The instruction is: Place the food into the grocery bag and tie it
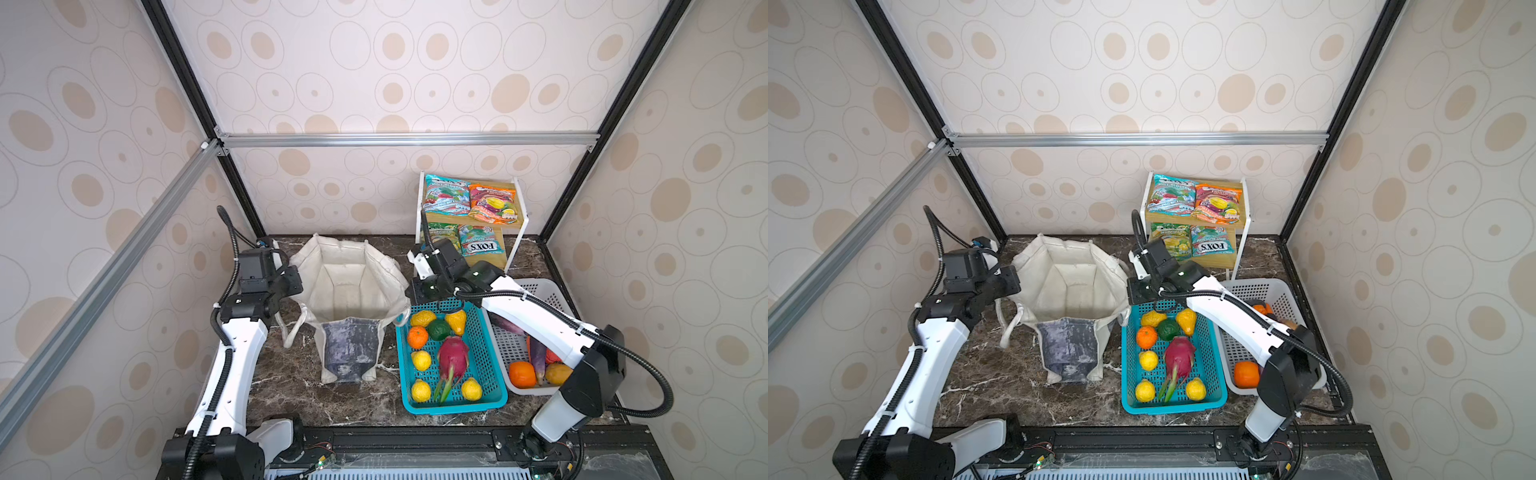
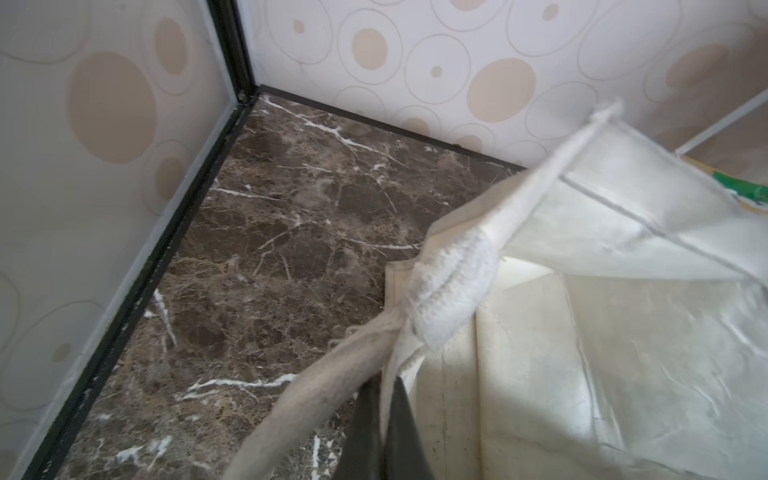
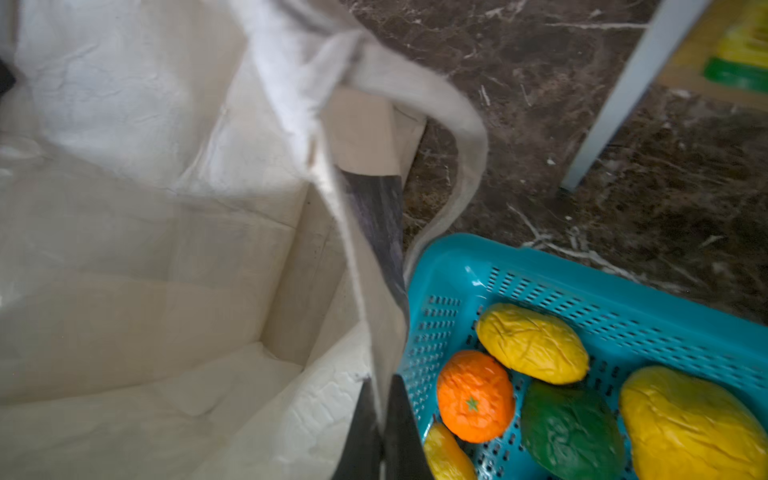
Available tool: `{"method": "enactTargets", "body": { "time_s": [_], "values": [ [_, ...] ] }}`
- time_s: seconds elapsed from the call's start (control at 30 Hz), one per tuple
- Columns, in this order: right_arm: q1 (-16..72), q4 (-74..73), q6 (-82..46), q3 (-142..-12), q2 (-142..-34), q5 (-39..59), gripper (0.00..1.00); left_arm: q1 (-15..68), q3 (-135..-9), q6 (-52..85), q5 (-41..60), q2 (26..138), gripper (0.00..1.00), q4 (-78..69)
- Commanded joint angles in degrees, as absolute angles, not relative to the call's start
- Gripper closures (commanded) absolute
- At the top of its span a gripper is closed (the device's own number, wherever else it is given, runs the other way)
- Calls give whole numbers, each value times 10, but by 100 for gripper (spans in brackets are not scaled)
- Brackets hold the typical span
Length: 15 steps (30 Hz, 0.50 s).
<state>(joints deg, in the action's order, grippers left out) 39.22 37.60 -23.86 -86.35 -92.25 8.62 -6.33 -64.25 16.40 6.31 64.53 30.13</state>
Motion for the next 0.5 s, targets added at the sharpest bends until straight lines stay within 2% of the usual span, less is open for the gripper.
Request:
{"method": "enactTargets", "body": {
  "time_s": [0.0,0.13,0.2,0.33,0.37,0.47],
  "values": [
    [378,406,-216,-848,-890,74,100,-84,-655,143,61,619,100,294],
    [380,386,-227,-855,-904,110,100,-84,-625,162,169,618,100,241],
    [386,381,-234,-871,-922,108,94,-84,-595,182,224,615,100,199],
    [403,384,-228,-919,-961,115,91,-84,-565,184,229,613,100,172],
    [408,389,-225,-932,-969,111,85,-84,-562,178,222,613,100,172],
    [420,421,-219,-980,-985,86,58,-84,-549,172,217,613,100,164]
  ]
}}
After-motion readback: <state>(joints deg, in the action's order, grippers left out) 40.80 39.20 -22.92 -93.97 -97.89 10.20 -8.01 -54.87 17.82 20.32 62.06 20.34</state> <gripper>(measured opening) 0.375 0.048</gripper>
